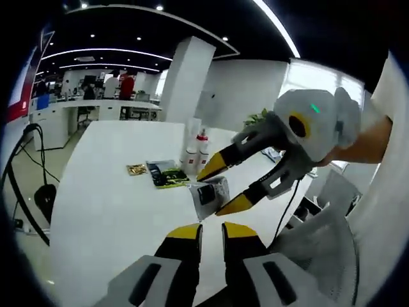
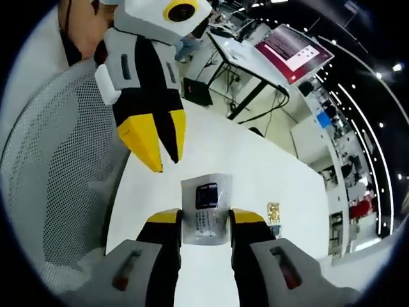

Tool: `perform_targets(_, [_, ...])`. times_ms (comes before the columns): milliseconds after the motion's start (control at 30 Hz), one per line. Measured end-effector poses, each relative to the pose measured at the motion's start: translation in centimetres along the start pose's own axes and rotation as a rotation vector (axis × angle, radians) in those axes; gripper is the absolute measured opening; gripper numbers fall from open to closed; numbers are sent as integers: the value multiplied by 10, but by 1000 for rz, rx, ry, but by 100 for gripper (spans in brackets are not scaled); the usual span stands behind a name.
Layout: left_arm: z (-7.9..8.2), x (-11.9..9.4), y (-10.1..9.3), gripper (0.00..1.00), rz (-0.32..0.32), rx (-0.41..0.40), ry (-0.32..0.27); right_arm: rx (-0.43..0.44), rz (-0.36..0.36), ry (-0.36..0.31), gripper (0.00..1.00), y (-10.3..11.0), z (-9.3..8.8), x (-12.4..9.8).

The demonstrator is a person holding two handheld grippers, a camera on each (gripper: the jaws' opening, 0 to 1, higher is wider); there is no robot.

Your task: Arrange the skincare products in the storage area until every visible bottle or jar stands upright without overlapping.

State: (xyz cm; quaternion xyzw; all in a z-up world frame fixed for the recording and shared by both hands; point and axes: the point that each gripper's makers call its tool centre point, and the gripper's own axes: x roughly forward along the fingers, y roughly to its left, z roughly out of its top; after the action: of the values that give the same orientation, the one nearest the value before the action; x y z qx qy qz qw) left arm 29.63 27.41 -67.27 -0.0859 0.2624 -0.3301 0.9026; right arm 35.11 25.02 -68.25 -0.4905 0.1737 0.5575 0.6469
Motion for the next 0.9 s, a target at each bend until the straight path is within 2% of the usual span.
perform_targets(200, [-6,2,-2,13,10,59,28,61,-10,4,28,-22,-8,7])
perform_targets(400, [-6,2,2,13,21,56,29,96,-10,19,28,-44,-14,15])
perform_targets(567, [-7,2,4,13,24,57,31,104,-3,8,28,-60,-9,21])
perform_targets(733, [-8,3,7,13,35,53,33,69,1,24,28,-80,-8,29])
perform_targets(900, [-10,3,9,13,41,52,43,85,9,19,28,-94,-6,36])
